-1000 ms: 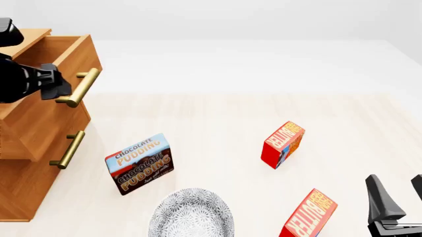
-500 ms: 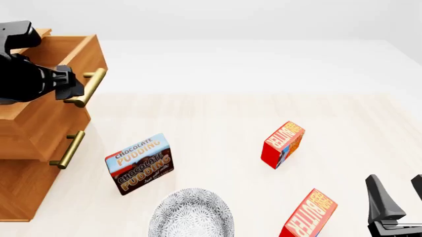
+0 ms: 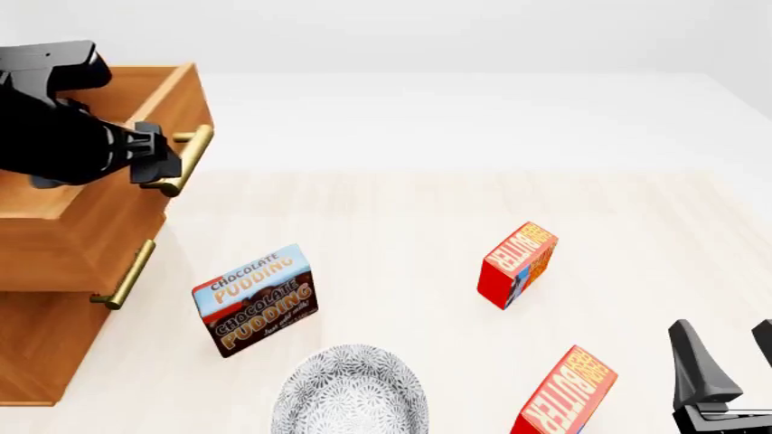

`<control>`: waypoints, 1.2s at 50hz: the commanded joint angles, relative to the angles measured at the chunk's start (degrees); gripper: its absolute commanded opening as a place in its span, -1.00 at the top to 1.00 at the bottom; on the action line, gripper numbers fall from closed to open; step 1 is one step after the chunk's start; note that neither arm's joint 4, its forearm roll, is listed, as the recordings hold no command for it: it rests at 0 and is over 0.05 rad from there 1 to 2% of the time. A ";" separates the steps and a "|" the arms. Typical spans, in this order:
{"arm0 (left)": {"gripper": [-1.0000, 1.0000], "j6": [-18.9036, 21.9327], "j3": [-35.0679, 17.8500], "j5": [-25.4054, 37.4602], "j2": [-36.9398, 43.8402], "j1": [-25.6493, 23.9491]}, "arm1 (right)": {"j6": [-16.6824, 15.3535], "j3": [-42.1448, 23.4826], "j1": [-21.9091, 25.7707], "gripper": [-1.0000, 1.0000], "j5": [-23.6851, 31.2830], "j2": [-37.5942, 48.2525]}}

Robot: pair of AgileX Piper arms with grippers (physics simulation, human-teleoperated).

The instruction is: Put the butter at the front in the top drawer of the cabinet and close it.

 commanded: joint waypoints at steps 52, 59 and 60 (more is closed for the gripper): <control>-1.00 -4.67 -5.10 2.62 0.84 -18.49 | 0.01 0.04 0.00 -1.00 0.02 -0.07; -1.00 -3.31 -6.94 4.89 0.01 -17.63 | 0.01 0.04 0.00 -1.00 0.01 -0.07; -1.00 -3.08 -7.63 5.78 -0.32 -17.61 | 0.01 0.04 0.00 -1.00 0.01 -0.07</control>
